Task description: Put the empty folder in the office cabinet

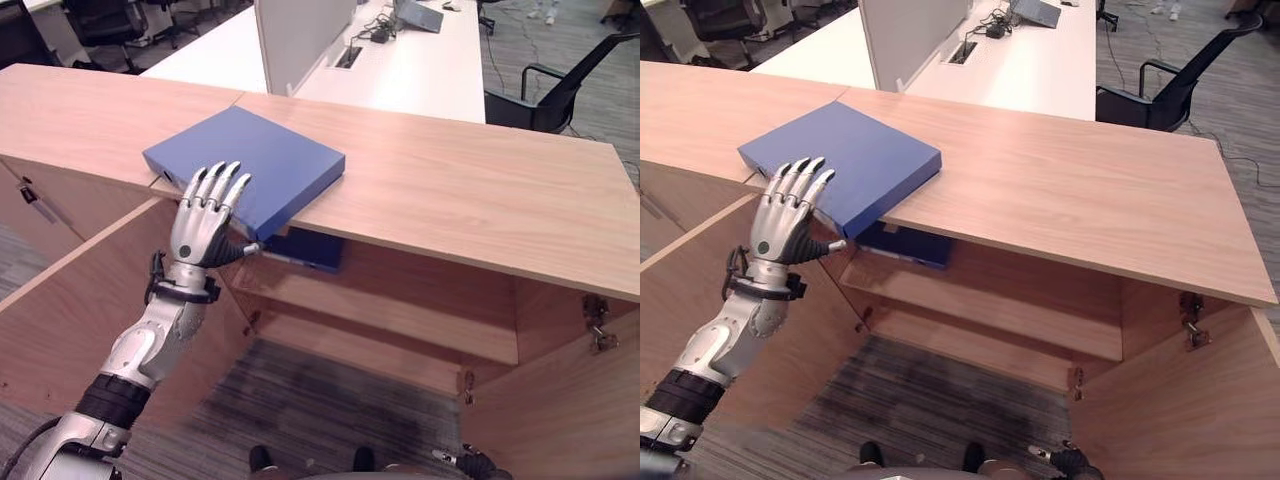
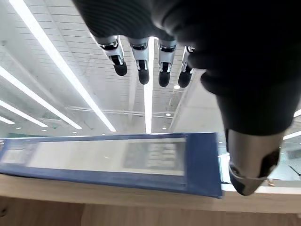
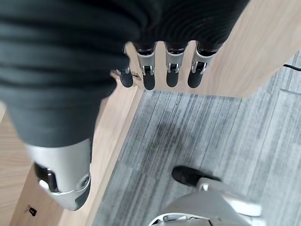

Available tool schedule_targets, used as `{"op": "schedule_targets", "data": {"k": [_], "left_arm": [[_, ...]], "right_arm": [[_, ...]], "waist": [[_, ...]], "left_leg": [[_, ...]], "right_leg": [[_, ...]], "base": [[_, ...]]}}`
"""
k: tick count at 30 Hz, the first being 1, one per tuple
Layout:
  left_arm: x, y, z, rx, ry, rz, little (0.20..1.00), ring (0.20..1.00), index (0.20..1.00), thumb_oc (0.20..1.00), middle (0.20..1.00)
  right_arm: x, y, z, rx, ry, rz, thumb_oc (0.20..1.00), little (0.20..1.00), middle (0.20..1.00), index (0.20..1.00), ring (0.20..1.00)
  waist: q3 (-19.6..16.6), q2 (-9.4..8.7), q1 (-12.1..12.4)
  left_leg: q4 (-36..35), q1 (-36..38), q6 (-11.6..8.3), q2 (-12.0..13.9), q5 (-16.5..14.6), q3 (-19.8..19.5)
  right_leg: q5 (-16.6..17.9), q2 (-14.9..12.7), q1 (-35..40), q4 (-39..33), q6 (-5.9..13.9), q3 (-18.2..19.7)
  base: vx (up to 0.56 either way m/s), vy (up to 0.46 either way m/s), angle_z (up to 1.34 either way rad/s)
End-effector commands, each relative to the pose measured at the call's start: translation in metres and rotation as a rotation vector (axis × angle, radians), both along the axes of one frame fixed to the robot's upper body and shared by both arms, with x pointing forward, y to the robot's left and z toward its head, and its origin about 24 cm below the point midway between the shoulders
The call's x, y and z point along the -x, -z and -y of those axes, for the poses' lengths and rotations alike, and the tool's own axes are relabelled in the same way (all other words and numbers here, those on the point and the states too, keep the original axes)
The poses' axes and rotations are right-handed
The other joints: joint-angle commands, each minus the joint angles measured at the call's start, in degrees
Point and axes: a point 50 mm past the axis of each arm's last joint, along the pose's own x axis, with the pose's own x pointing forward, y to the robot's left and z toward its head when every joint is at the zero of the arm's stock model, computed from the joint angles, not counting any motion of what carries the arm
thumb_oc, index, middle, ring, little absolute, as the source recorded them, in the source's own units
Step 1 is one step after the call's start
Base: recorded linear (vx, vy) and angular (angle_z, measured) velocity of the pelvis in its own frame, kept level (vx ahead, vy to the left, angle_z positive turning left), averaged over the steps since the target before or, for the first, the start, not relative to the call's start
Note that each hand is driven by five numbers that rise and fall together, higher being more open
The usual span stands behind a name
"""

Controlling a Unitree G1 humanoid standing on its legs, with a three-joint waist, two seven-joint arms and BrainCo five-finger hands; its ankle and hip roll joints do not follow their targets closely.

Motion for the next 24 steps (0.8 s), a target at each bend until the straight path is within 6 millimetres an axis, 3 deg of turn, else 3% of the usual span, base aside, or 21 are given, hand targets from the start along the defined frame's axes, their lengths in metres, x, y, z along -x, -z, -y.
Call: {"op": "schedule_targets", "data": {"k": [1, 14, 20, 24], "left_arm": [[-0.011, -0.006, -0.013, -0.069, -0.071, 0.018, 1.0, 1.0, 1.0, 1.0, 1.0], [-0.024, 0.021, -0.006, -0.183, -0.083, -0.122, 1.0, 1.0, 1.0, 1.0, 1.0], [-0.02, 0.041, -0.017, -0.204, -0.135, -0.206, 1.0, 1.0, 1.0, 1.0, 1.0], [-0.024, 0.042, -0.024, -0.237, -0.194, -0.187, 1.0, 1.0, 1.0, 1.0, 1.0]], "right_arm": [[-0.014, -0.001, -0.007, -0.002, -0.001, 0.042, 1.0, 1.0, 1.0, 1.0, 1.0], [-0.017, -0.003, -0.004, 0.008, -0.008, 0.057, 1.0, 1.0, 1.0, 1.0, 1.0], [-0.016, -0.004, -0.002, 0.012, -0.007, 0.055, 1.0, 1.0, 1.0, 1.0, 1.0], [-0.014, -0.003, -0.002, 0.014, -0.006, 0.05, 1.0, 1.0, 1.0, 1.0, 1.0]], "waist": [[-3.18, -4.33, -0.55], [-3.63, -4.54, -1.13], [-3.61, -4.59, -1.19], [-3.76, -4.68, -1.31]], "left_leg": [[3.21, -5.5, -0.74, 0.2, -2.87, -0.74], [3.66, -6.43, -0.71, 0.36, -3.01, -0.64], [3.84, -6.86, -0.64, 0.38, -3.02, -0.63], [3.71, -6.89, -0.66, 0.43, -2.95, -0.56]], "right_leg": [[-7.48, -1.6, 1.23, 0.28, 4.27, 1.83], [-7.28, -1.62, 0.43, 0.28, 4.41, 2.19], [-7.14, -1.66, 0.2, 0.28, 4.44, 2.26], [-7.13, -1.7, 0.21, 0.28, 4.48, 2.4]], "base": [[0.0, 0.003, -0.04], [0.0, 0.001, -0.02], [0.0, 0.0, 0.0], [0.0, 0.0, 0.0]]}}
